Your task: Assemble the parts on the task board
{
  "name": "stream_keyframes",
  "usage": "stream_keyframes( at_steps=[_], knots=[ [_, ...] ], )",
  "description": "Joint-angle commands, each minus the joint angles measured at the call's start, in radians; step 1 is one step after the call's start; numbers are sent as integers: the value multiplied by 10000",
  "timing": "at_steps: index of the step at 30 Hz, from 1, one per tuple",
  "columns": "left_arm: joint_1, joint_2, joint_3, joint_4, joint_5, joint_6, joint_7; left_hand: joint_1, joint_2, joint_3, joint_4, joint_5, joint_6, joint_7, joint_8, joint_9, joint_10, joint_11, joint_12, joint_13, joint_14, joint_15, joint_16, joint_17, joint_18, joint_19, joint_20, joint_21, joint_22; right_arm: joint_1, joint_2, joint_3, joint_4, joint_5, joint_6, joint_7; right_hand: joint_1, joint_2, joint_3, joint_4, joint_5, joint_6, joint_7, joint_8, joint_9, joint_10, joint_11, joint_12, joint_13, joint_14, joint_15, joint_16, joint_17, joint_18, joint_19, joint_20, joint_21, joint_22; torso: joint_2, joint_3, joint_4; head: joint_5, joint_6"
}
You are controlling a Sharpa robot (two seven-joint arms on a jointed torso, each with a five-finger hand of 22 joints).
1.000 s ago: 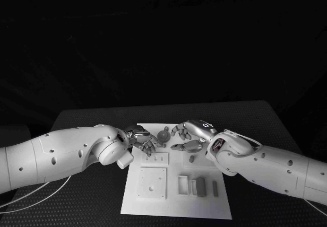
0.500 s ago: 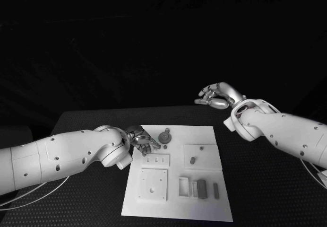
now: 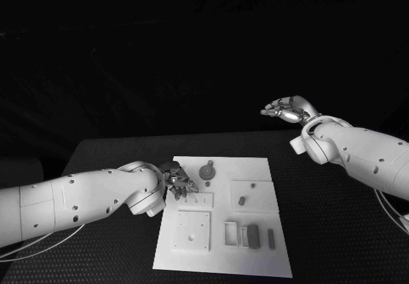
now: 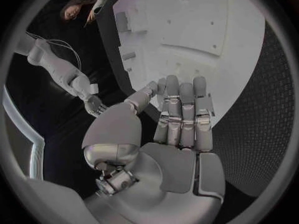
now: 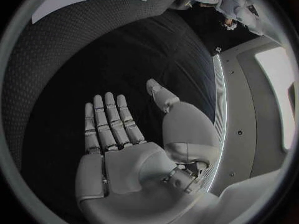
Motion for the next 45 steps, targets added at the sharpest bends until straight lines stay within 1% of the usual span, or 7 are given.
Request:
stream_keyframes(
  at_steps=[1, 9, 32, 33, 38, 41, 45],
  knots=[
    [3, 59, 3, 102, -507, 9, -399, 20, -7, 4, 86, 0, 434, -338, 745, 413, 220, -153, 54, 13, 104, -1, 52, -6, 100, 88, 9, 100, 272, 5, 74, 1, -133, 695, 696, 230, 30, 68, -37, 85, 0, -85, 60, 61, -38, 175, -29, -203, -190, 20, 21, -160, -69, -202, -141, 21, -88, 60, 0, -2, -3, -22, -41],
    [-34, 152, 1, 167, -1096, -242, -739, -13, 17, -15, 79, -1, 522, -376, 762, 410, 325, -197, 93, 35, 222, -52, 93, -15, 105, 141, -40, 244, 273, -42, 228, -2, -221, 1843, 877, 246, 2, 88, -168, 283, -3, -249, -69, 95, -151, 152, -124, -712, -585, -190, -42, -528, -194, -359, -451, 50, -243, 258, 7, -21, 51, -6, -123],
    [-207, 515, 0, -182, -1715, 228, -1059, -206, 133, -50, -15, 26, 727, -460, 808, 406, 475, -278, 186, 94, 371, -116, 199, -10, 100, 167, -111, 509, 268, -153, 269, -3, -24, 1960, 720, 362, 20, 63, -283, 444, -3, -563, 118, 92, -293, 263, 24, -1168, -926, -231, 106, -761, -227, -435, -560, 56, -373, 470, 18, -26, 27, 19, -291],
    [-208, 531, 0, -194, -1715, 229, -1067, -256, 159, -59, -27, 27, 748, -467, 812, 405, 488, -285, 197, 102, 383, -120, 210, -8, 99, 167, -117, 536, 267, -155, 279, -3, -38, 1960, 742, 365, 18, 56, -290, 459, -3, -583, 105, 95, -303, 182, 40, -1248, -970, -252, 104, -786, -232, -430, -543, 52, -371, 490, 18, -26, 29, 0, -341],
    [-236, 592, 0, -284, -1748, 281, -1092, -297, 194, -54, -60, 25, 754, -470, 805, 398, 486, -288, 199, 106, 384, -126, 214, -11, 99, 154, -124, 563, 265, -189, 288, -3, -21, 1960, 821, 287, 2, 42, -317, 512, -3, -637, 32, 119, -335, 36, 26, -1436, -1074, -311, 41, -858, -240, -428, -523, 44, -403, 541, 17, -29, 38, 6, -361],
    [-269, 592, 0, -289, -1760, 335, -1099, -315, 215, -50, -80, 25, 762, -472, 805, 396, 488, -289, 200, 107, 386, -126, 216, -13, 99, 148, -126, 577, 265, -230, 278, -3, 4, 1960, 831, 270, -55, 7, -353, 592, -4, -1080, 122, -73, -445, -50, 26, -1563, -1121, -409, -29, -937, -251, -414, -488, 35, -438, 569, 17, -32, 38, 5, -361],
    [-306, 625, 0, -312, -1796, 335, -1107, -348, 237, -49, -113, 26, 775, -476, 805, 393, 497, -293, 203, 109, 393, -127, 221, -15, 98, 140, -129, 600, 265, -254, 281, -3, 2, 1960, 829, 294, -74, -15, -365, 650, -4, -1190, 154, -80, -464, -94, 39, -1641, -1134, -463, -22, -983, -254, -425, -512, 38, -488, 583, 16, -32, 25, 14, -393]
  ],
)
